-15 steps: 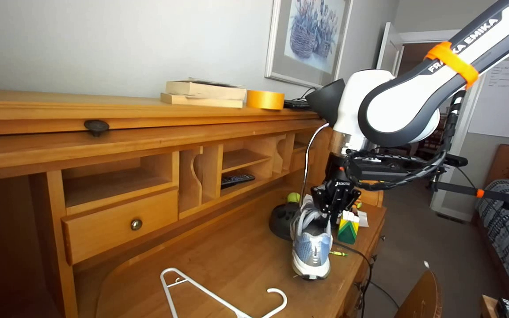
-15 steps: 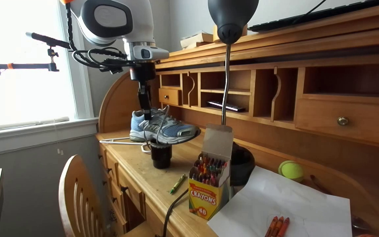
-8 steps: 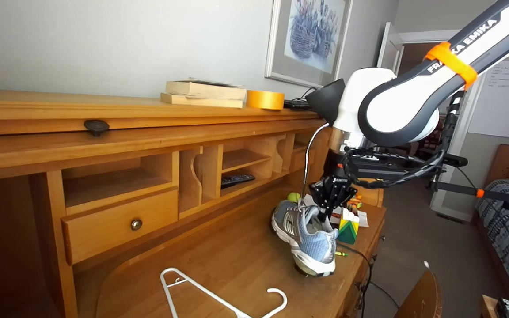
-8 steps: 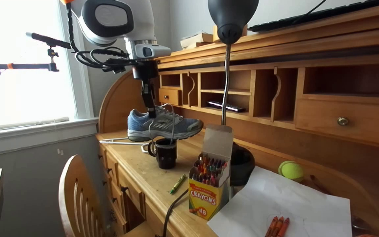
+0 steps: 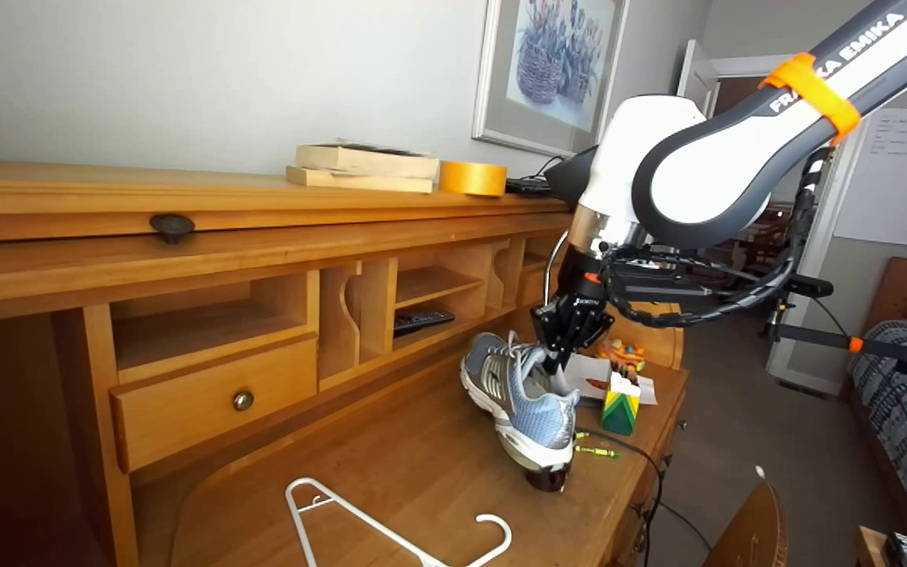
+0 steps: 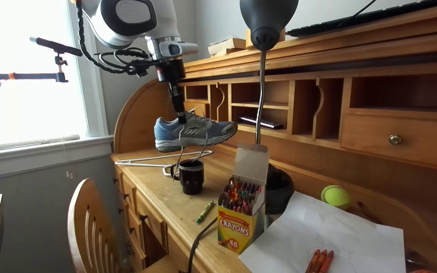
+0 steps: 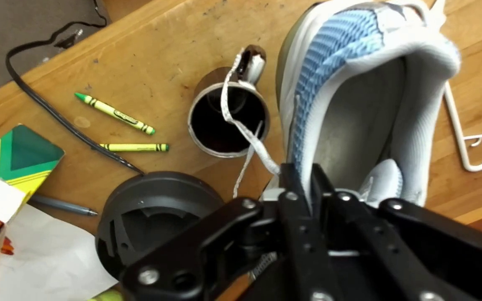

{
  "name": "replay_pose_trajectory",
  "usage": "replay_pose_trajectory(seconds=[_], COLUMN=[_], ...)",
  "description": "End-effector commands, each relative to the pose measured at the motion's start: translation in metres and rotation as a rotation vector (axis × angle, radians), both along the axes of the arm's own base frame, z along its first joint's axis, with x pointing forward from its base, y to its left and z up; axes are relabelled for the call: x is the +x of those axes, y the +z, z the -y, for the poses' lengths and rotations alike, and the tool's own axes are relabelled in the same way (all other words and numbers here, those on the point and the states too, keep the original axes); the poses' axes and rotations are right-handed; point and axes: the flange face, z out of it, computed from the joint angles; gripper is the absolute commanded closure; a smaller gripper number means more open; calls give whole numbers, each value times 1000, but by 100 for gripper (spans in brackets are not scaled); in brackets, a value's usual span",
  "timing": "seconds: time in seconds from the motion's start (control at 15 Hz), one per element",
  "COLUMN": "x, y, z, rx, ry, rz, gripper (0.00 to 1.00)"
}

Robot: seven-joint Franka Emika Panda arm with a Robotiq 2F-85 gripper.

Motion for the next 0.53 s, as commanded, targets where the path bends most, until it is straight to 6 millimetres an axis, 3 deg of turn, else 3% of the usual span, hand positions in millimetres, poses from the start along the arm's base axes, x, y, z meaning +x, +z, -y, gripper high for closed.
replay_pose_trajectory(seconds=[0.0, 0.2, 0.47], x=[11, 23, 33], y=[27, 28, 0], z=[-38, -68, -94], rx=[-9, 23, 48], ry=[85, 174, 312], rz=[30, 25, 5], gripper=[98, 98, 98])
